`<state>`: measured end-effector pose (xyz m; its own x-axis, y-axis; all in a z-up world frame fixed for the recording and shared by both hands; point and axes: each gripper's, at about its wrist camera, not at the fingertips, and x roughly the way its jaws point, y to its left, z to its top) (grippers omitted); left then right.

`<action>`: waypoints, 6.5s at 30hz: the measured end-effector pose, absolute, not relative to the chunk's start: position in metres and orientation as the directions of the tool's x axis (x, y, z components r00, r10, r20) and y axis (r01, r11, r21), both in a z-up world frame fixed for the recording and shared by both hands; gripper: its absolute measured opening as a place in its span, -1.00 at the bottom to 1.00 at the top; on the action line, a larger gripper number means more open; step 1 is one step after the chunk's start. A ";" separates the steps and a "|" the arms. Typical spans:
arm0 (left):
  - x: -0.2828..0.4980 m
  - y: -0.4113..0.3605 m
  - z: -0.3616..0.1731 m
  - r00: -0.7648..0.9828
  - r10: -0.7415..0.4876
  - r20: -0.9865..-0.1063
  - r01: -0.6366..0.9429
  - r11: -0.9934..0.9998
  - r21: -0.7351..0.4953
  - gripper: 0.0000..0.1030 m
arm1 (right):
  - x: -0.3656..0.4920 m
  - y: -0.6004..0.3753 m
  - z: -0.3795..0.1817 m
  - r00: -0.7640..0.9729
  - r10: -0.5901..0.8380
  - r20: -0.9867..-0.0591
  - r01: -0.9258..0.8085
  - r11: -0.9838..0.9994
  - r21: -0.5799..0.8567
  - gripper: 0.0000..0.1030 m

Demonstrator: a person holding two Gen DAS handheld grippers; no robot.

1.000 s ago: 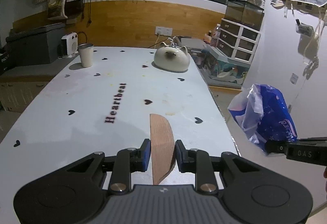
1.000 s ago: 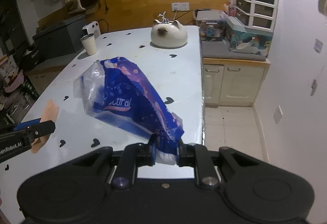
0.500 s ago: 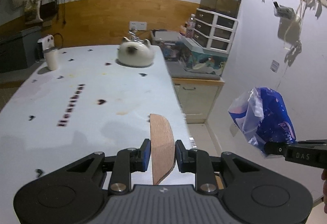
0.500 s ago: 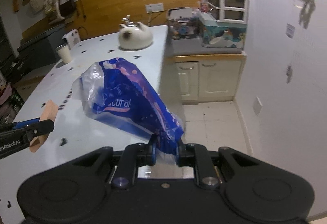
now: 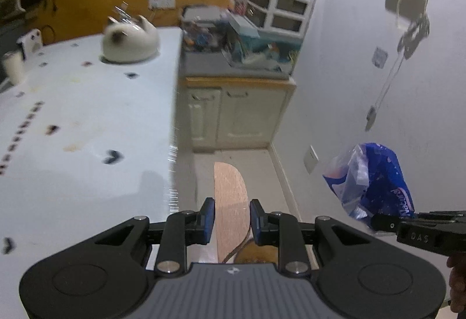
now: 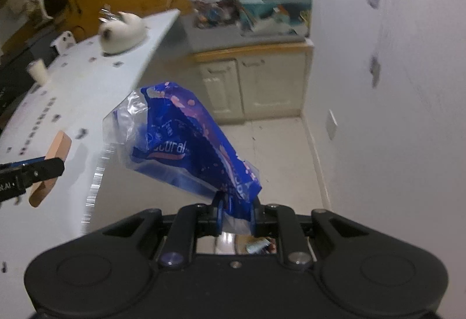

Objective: Collect trash

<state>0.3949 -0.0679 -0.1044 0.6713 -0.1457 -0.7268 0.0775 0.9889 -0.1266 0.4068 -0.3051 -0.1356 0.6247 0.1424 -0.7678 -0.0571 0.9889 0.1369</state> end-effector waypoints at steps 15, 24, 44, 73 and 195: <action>0.510 -0.160 -0.283 0.435 -0.200 -0.878 0.090 0.980 -0.179 -0.48 | 0.492 -0.400 -0.325 0.389 0.105 -0.915 0.080 0.986 0.148 -0.67; 0.547 -0.193 -0.418 0.348 -0.158 -0.924 0.061 0.987 -0.146 -0.48 | 0.541 -0.385 -0.501 0.236 0.147 -0.961 0.106 0.979 0.175 -0.66; 0.558 -0.191 -0.589 0.250 -0.141 -0.958 0.008 0.990 -0.144 -0.48 | 0.537 -0.356 -0.677 0.146 0.232 -0.962 0.051 0.969 0.242 0.17; 0.545 -0.191 -0.590 0.165 -0.090 -0.982 0.142 0.988 -0.067 0.55 | 0.514 -0.379 -0.626 0.252 0.204 -0.946 0.052 0.973 0.223 0.19; 0.078 -0.033 0.039 0.737 -0.088 -0.670 0.023 0.994 -0.106 1.00 | 0.095 -0.296 0.025 0.788 -0.028 -0.615 0.048 0.999 0.017 1.00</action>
<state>0.0783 -0.0334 0.0393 0.7368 -0.0879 -0.6704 0.0226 0.9942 -0.1056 0.0955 -0.2962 0.0249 0.7878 -0.0275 -0.6153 0.0485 0.9987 0.0174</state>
